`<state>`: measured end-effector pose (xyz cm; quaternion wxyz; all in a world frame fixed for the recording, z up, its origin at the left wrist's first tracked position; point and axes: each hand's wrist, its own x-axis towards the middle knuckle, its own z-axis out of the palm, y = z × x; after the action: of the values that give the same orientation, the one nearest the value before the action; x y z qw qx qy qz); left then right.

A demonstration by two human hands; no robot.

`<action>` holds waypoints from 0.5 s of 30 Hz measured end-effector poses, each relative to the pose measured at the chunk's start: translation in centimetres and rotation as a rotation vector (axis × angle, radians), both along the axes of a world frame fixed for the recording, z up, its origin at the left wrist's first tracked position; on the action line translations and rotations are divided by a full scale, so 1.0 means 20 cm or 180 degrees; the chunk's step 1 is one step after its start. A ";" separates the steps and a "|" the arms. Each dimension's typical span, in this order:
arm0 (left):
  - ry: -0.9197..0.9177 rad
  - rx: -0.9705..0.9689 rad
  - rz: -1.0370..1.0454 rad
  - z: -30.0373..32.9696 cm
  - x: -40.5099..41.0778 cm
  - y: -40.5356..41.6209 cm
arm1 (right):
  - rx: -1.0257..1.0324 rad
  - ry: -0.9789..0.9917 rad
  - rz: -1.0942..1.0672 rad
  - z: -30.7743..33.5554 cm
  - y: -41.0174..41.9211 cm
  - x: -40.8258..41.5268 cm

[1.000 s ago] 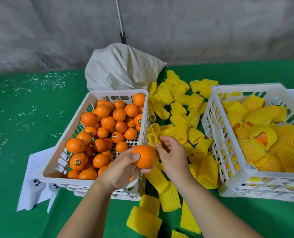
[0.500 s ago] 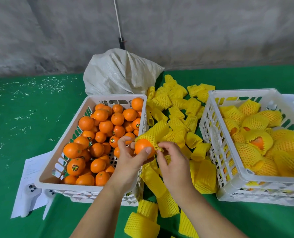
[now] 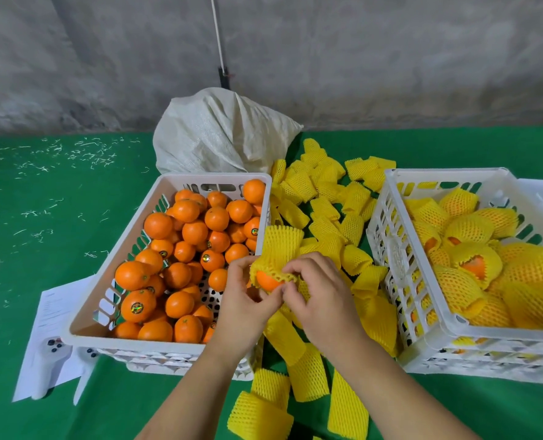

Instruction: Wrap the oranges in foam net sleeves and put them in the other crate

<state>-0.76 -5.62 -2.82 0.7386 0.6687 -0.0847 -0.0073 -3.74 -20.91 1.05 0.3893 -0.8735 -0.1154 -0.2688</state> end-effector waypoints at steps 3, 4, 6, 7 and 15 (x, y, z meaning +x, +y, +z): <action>0.0194 -0.0128 0.0154 -0.02 0.03 0.03 | -0.0148 -0.0132 0.0195 -0.02 0.05 -0.05; 0.0282 -0.0181 0.0158 -0.02 0.04 0.04 | -0.0034 -0.0026 0.0132 -0.03 0.06 -0.05; 0.0409 -0.0210 0.0077 -0.02 0.04 0.04 | 0.0278 0.0292 -0.0021 -0.03 0.07 -0.05; 0.0400 -0.0171 -0.0011 -0.02 0.04 0.04 | 0.0405 0.0393 -0.0034 -0.03 0.07 -0.04; 0.0117 0.0157 -0.0279 0.03 -0.02 0.04 | 0.0401 -0.0108 -0.0294 -0.02 0.02 -0.02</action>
<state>-1.09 -4.84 -2.26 0.7223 0.6821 -0.1001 -0.0539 -4.11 -20.46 0.62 0.4286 -0.8469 -0.0645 -0.3080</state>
